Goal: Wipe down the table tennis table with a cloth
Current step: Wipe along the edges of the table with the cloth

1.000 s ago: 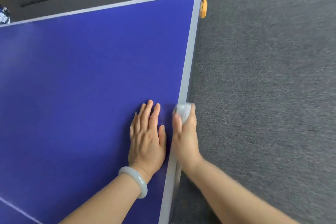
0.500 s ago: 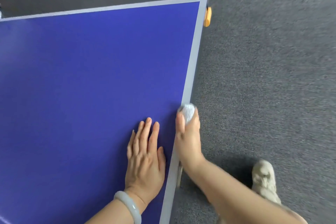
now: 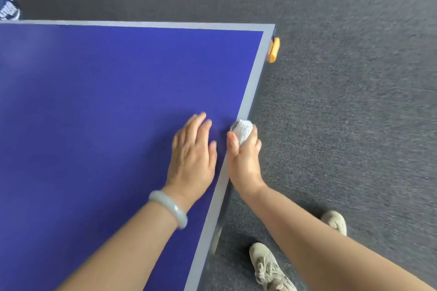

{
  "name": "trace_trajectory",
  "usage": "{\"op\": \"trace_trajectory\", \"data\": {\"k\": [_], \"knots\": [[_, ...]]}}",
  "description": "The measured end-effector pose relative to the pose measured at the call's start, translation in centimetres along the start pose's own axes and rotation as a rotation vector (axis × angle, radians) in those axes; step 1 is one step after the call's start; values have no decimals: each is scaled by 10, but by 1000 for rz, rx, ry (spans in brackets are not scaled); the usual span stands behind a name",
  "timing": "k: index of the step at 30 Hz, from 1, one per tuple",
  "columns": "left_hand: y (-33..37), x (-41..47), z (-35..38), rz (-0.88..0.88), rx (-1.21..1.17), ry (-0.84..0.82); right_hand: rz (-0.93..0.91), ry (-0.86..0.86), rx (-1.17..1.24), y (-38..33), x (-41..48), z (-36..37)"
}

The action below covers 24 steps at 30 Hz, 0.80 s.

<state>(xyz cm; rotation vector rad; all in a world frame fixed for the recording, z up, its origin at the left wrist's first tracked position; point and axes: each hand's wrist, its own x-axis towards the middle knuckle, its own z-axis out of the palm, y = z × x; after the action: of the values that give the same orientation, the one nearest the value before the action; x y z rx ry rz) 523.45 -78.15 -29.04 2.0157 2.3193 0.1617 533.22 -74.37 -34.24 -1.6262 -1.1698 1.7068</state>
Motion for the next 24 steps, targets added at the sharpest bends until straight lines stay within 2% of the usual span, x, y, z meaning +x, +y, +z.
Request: {"op": "trace_trajectory", "data": {"k": [5,11,19,20,22,24], "knots": [[11,101,20,-101,-56,-6,5,-71,23,-2,-1,-5],[9,108,28,-152,-63,35,9,-132,-50,-17,19,-12],[10,107,27,-167,-61,28,92,96,112,-119,155,-44],[10,107,27,-169,-63,27,85,129,121,-121,154,-43],[11,108,26,-171,-57,29,-57,194,166,-103,122,-32],[11,109,26,-188,-65,26,-173,180,197,-73,67,-17]]}}
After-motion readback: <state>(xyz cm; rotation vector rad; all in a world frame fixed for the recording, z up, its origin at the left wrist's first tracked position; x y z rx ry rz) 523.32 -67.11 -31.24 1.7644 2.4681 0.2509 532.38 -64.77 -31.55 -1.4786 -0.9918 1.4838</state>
